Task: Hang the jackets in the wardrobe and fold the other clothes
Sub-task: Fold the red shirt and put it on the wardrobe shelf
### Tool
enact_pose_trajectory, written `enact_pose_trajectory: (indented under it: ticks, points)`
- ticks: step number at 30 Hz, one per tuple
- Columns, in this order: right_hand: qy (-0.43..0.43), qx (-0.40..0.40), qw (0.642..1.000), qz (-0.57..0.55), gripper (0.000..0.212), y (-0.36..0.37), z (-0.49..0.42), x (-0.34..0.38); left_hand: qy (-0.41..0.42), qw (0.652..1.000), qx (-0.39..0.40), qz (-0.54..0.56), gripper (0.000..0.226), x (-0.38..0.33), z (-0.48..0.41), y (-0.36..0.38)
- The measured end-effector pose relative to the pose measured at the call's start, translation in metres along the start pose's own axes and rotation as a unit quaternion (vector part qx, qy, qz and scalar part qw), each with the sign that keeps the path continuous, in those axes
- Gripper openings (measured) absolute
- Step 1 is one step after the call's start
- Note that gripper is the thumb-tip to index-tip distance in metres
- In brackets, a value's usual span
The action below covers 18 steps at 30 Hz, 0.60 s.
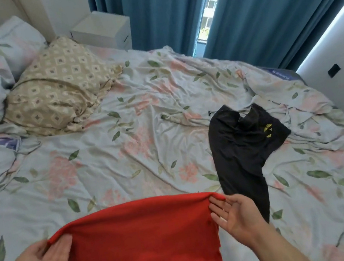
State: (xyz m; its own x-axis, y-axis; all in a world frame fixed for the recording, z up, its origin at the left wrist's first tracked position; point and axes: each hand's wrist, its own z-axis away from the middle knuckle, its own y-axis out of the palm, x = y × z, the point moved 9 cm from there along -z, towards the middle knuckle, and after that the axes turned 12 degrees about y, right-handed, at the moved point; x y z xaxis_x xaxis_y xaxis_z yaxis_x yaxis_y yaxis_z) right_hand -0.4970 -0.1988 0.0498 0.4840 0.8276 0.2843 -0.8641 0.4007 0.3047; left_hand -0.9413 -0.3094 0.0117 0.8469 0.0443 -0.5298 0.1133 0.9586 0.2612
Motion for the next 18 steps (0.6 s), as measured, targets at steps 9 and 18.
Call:
enact_pose_trajectory:
  ticks: [9,18]
  points:
    - [-0.049,-0.035,0.994,0.090,0.042,0.027,-0.119,0.036,0.060,0.973,0.098,-0.199,0.016,0.008,-0.084,0.064]
    - [-0.115,-0.161,0.951,0.238,0.026,-0.026,-0.141,0.003,0.148,0.902,0.101,-0.393,0.012,0.047,-0.105,0.018]
